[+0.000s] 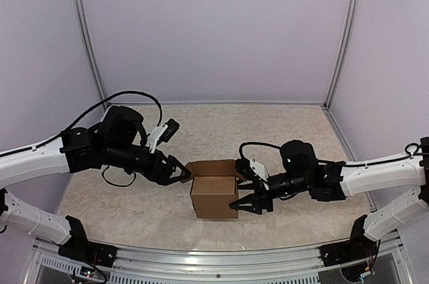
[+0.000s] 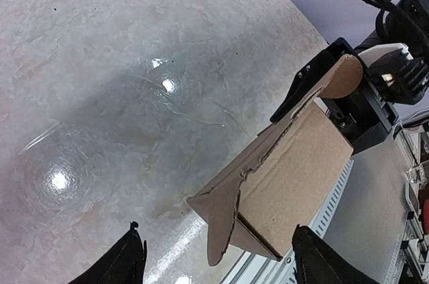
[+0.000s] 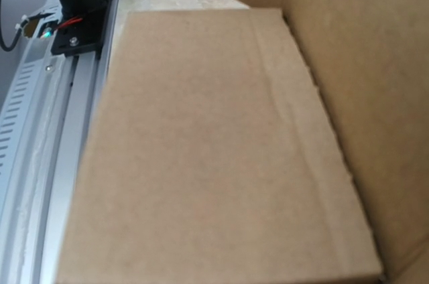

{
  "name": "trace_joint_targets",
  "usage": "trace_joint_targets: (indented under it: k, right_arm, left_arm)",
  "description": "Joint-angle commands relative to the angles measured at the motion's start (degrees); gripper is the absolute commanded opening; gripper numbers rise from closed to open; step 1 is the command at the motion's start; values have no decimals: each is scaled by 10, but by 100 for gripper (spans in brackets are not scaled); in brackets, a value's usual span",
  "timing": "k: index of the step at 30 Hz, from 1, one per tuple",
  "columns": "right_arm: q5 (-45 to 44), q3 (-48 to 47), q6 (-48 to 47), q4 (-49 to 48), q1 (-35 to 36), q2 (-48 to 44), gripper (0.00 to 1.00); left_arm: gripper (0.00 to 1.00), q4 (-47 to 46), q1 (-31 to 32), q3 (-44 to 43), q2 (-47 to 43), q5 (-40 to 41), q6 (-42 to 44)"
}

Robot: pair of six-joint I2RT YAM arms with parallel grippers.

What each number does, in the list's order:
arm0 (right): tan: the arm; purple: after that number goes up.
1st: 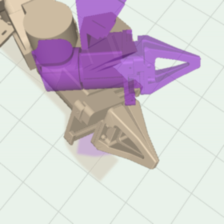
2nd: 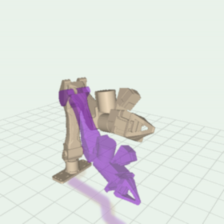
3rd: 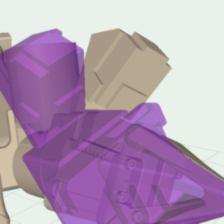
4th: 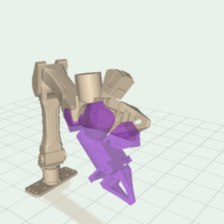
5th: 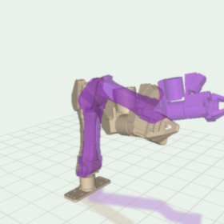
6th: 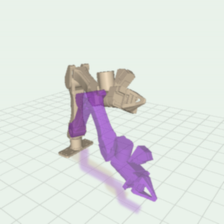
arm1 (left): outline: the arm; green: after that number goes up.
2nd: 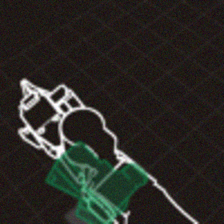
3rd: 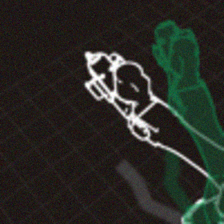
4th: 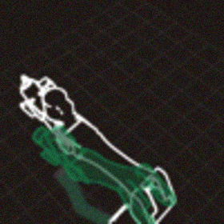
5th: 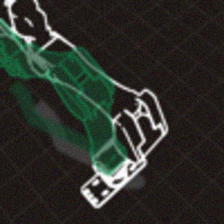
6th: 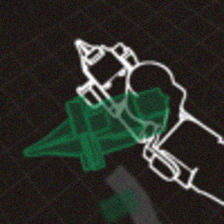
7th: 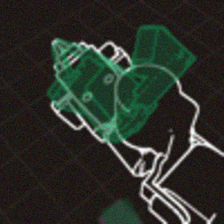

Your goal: Fold the paper box

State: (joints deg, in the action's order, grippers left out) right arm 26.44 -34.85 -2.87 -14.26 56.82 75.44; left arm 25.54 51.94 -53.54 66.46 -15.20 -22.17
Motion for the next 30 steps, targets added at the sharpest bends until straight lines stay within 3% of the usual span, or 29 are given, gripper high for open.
trace_joint_targets:
  k: [1,7,17,30]
  right_arm:
    - [3,5,10,-27,-7,11,40]
    - [-1,5,12,-34,-6,15,39]
    - [-2,5,14,-34,-5,19,37]
    - [-120,12,-63,-22,51,34,34]
  left_arm:
    - [68,-2,6,-14,12,-19,3]
    - [44,-4,9,-18,31,-12,0]
    - [17,1,8,-31,46,10,2]
    - [1,16,9,-60,65,11,5]
